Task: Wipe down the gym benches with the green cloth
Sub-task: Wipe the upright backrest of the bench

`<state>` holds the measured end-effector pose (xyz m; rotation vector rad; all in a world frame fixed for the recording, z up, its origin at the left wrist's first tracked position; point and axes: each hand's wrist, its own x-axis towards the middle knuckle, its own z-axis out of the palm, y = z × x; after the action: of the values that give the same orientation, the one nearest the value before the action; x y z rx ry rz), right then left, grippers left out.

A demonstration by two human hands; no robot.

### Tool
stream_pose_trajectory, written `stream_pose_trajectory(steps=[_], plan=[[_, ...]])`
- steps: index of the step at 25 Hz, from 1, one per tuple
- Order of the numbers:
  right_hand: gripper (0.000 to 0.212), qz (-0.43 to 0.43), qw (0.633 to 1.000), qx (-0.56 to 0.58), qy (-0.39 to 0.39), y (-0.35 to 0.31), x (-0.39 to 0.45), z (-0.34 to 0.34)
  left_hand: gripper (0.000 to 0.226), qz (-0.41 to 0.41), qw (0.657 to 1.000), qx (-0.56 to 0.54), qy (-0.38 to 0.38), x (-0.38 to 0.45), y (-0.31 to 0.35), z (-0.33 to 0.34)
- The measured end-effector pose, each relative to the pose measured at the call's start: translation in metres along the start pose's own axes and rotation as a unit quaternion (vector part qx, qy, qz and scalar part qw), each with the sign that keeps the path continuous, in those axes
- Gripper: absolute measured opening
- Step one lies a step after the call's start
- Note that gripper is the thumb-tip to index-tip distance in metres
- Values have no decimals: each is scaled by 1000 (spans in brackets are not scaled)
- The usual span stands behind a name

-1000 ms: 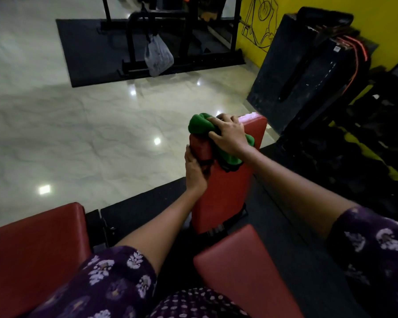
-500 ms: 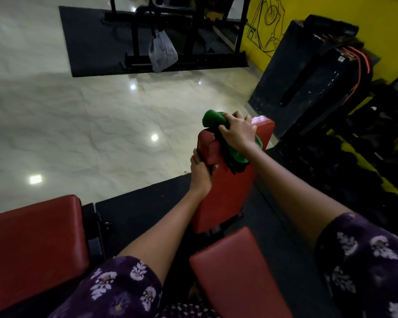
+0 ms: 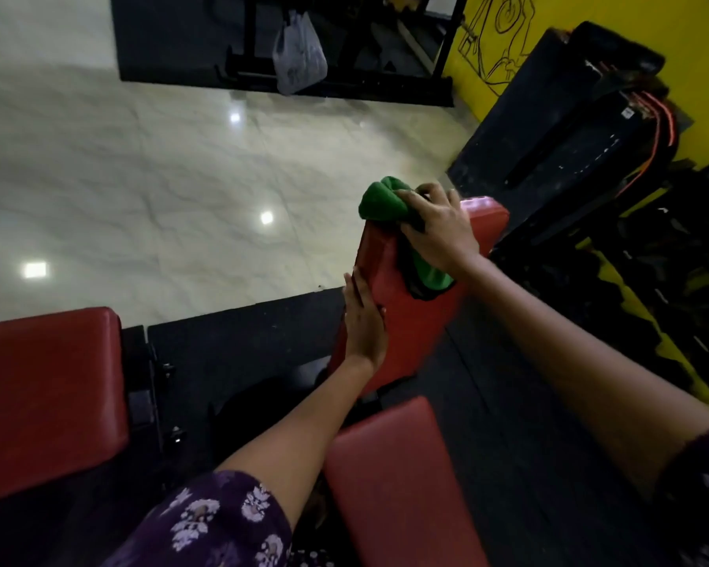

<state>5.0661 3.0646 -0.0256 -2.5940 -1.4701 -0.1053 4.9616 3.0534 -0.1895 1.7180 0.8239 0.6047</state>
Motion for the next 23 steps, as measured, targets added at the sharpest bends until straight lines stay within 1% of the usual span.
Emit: stream_pose_trajectory(steps=[1,3,4,5,7,8,10,11,12,14,15,16,18,19,20,21,23], plan=[[48,34,999,12,1,0,4,-3,75,-3,1000,-2,1,-2,-3,1],[46,106,993,34,28,-10,4,1,76,-6,1000,-2,3,-4,-6,3],[45,84,995,13,54,-17,-3,9,77,-4,1000,-2,-1,-5,-8,4],[45,17,997,-21,75,-21,-11,15,79,-1,1000,1,-7,-7,-10,5],[46,-130,983,-102,75,-17,-16,19,80,11,1000,15,-22,-12,-16,5],[47,-162,973,-137,89,-13,-12,18,80,15,999,19,-27,-15,-21,5],[46,-164,958,-186,142,-12,-12,27,81,24,999,27,-33,-20,-33,5],[43,-176,944,-223,170,-13,-17,38,80,27,998,36,-33,-22,-40,7],[42,-206,920,-281,179,-15,-26,54,80,25,998,46,-35,-23,-47,9],[41,-305,856,-375,184,-10,-42,74,83,12,997,64,-43,-23,-61,14],[41,-329,838,-392,188,-8,-40,73,84,7,997,67,-45,-23,-66,15],[42,-326,835,-395,201,-7,-33,67,85,2,997,67,-47,-24,-70,16],[43,-273,853,-363,258,-8,-27,63,86,0,997,61,-46,-27,-80,20],[42,-248,859,-349,280,-9,-30,70,87,-1,997,62,-47,-31,-87,22],[41,-246,856,-354,284,-10,-36,83,89,-2,997,64,-50,-35,-95,25],[40,-274,846,-369,271,-12,-44,100,91,-3,996,66,-52,-38,-103,29],[38,-330,813,-411,246,-13,-52,116,95,-12,996,68,-53,-44,-115,36]])
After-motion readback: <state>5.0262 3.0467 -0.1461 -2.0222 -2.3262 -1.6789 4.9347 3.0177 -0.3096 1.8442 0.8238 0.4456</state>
